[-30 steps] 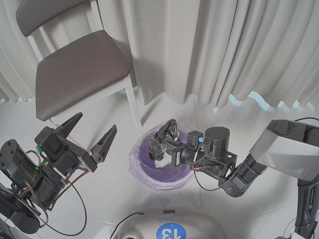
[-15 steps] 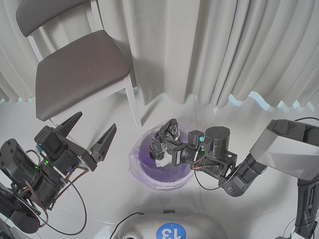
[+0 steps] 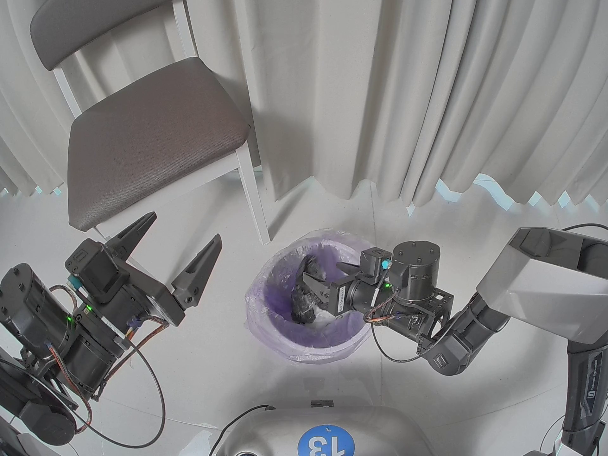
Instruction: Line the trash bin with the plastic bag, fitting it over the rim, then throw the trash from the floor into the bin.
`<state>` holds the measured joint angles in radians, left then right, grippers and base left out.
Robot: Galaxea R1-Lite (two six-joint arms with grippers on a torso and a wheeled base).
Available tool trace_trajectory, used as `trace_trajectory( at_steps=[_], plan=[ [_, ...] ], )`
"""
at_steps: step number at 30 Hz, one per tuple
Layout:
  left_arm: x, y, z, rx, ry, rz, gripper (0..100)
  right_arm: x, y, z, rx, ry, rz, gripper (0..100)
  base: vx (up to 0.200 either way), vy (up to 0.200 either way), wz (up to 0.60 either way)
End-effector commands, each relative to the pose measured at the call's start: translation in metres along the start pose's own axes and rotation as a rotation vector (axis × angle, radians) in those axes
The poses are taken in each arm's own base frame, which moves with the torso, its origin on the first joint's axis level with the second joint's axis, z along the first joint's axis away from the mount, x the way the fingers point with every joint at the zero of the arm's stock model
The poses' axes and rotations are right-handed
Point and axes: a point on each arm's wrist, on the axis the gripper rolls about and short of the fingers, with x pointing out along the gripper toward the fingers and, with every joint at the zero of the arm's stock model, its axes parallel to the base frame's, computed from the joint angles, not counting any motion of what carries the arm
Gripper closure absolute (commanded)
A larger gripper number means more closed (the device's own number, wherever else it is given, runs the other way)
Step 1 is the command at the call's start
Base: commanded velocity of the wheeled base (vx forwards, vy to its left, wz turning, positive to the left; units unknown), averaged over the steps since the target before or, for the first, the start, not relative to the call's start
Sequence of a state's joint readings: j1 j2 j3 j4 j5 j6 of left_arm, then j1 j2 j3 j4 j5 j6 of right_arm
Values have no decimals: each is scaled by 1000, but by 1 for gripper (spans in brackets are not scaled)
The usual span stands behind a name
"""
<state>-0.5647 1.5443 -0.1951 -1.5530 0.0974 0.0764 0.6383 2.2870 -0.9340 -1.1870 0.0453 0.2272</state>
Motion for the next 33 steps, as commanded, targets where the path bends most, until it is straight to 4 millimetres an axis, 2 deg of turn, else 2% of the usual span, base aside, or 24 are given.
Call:
trace_trajectory(
  at_steps=[1, 11, 16, 18, 23, 29, 31, 32, 33],
  plan=[
    [0, 0, 2, -1, -18, 2, 0, 0, 1, 0, 0, 0, 2, 0, 0, 0, 0],
    [0, 0, 1, -3, -15, 2, 0, -1, 0, -1, -1, 5, -4, 0, 0, 0, 0],
    [1, 0, -1, 0, -5, 1, 0, -2, -13, 7, -18, 8, -41, 0, 0, 0, 0],
    [1, 0, -1, 0, -5, 1, 0, -7, -29, 22, -36, 11, -88, 0, 0, 0, 0],
    [1, 1, -2, 0, -3, 7, 0, -19, -63, 45, -14, 78, -198, 0, 0, 0, 0],
    [2, 1, -4, 0, 6, 8, 0, -26, -104, 46, -9, 142, -303, 0, 0, 0, 0],
    [2, 1, -4, 0, 8, 8, 0, -26, -111, 43, -4, 148, -317, 0, 0, 0, 0],
    [2, 1, -5, 0, 11, 6, 0, -23, -123, 36, 7, 159, -341, 0, 0, 0, 0],
    [2, 1, -5, 0, 14, 7, 0, -22, -127, 33, 11, 166, -350, 0, 0, 0, 0]
  ],
)
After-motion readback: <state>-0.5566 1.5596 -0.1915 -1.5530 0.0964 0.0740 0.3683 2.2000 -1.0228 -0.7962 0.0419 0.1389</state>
